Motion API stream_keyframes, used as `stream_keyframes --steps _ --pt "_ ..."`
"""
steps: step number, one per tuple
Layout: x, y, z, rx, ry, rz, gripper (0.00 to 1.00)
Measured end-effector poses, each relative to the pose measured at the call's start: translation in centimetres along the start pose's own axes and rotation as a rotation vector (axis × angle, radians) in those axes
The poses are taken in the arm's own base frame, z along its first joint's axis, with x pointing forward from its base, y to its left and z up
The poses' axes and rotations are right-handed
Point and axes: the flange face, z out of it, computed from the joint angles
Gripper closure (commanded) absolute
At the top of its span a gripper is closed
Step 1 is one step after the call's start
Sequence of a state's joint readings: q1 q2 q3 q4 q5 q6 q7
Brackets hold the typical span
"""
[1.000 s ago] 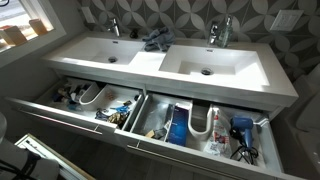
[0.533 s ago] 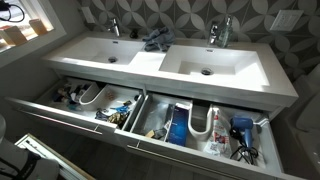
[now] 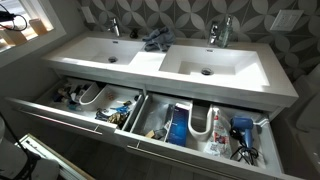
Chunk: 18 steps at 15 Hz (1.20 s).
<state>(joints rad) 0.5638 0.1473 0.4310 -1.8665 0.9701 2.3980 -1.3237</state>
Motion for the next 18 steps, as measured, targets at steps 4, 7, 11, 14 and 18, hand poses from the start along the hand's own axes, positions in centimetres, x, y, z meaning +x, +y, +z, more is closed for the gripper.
stream_keyframes --steps 4,7,11,14,18 --pt "0.0 1.1 1.2 0.002 0.042 -0.047 1.00" --pt "0.0 2.1 1.9 -0.019 0.062 -0.071 1.00" --pt "0.1 2.9 2.5 -0.044 0.079 -0.094 1.00" --pt "0.1 2.9 2.5 -0.046 0.080 -0.105 1.00" --pt "0.1 2.8 2.5 -0.053 0.080 -0.112 1.00"
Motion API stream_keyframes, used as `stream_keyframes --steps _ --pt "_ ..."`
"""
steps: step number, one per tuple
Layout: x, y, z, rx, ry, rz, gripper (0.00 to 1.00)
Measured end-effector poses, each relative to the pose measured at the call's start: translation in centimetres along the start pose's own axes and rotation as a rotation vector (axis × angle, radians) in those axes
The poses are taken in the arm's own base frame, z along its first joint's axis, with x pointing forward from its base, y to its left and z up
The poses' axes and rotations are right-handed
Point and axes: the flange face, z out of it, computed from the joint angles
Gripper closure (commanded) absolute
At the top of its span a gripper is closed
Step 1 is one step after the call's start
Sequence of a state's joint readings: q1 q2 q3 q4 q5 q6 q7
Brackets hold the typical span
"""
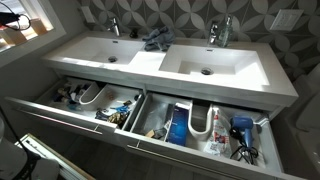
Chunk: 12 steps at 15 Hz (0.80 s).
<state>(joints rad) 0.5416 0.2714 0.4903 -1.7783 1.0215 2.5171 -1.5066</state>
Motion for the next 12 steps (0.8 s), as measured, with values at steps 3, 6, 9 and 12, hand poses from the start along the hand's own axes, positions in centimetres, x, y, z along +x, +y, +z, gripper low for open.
stream_keyframes --steps 3,6,9,12 --pt "0.0 0.0 0.0 -0.002 0.000 -0.001 1.00" --pt "0.0 0.1 -0.1 -0.010 0.001 -0.001 1.00" --pt "0.0 0.4 -0.2 -0.036 0.003 0.000 1.00" --pt "-0.1 1.0 -0.2 -0.057 0.008 0.003 1.00"
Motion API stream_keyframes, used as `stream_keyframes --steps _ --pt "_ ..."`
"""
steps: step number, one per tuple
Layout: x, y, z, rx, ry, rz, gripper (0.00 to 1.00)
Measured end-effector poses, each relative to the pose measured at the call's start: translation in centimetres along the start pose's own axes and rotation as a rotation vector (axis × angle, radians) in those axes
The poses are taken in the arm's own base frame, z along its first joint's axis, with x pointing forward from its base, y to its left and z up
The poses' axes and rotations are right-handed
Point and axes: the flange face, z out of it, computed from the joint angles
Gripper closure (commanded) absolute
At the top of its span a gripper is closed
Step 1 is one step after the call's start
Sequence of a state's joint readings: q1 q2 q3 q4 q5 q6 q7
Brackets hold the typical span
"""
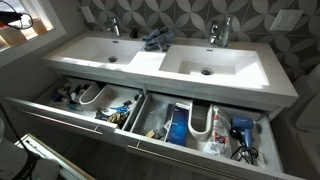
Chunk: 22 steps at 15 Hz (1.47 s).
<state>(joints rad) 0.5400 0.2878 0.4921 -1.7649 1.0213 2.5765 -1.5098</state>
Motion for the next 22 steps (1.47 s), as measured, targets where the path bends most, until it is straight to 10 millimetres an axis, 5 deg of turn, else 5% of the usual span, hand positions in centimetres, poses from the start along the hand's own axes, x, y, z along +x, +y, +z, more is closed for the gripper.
stream_keyframes --steps 11,17,22 --pt "0.6 4.6 -1.0 0.055 0.002 -0.157 0.99" --pt "2.6 7.9 -4.6 -0.032 0.052 -0.171 0.99" --pt "2.4 8.3 -4.6 -0.034 0.054 -0.161 1.00"
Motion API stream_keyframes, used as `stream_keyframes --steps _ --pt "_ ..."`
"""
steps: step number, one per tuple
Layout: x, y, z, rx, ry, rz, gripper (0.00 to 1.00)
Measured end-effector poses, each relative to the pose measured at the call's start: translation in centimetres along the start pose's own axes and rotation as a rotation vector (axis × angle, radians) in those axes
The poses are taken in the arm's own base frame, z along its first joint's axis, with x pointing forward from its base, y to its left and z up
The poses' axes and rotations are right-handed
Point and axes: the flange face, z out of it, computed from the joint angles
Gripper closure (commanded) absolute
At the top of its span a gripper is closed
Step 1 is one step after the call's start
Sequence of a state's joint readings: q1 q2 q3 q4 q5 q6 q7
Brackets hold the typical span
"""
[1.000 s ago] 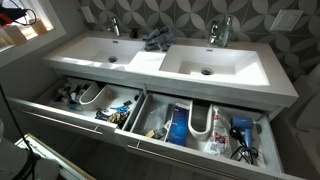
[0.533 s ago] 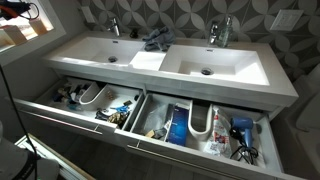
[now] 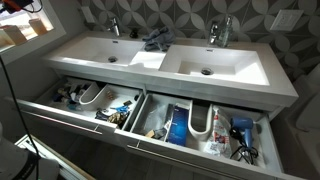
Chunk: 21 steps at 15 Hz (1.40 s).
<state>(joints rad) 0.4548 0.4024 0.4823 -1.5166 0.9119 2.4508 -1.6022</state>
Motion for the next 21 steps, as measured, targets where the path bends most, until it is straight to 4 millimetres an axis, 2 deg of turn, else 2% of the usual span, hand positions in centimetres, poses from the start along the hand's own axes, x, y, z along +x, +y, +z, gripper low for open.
stream_keyframes --steps 5,10,16,21 --pt "-0.3 -0.4 0.2 0.017 -0.040 0.090 1.00" --pt "-0.2 -2.5 0.6 0.093 -0.086 0.169 1.00" --pt "-0.4 -5.2 0.9 0.169 -0.135 0.185 1.00" --pt "-0.9 -5.2 1.5 0.140 -0.130 0.140 1.00"
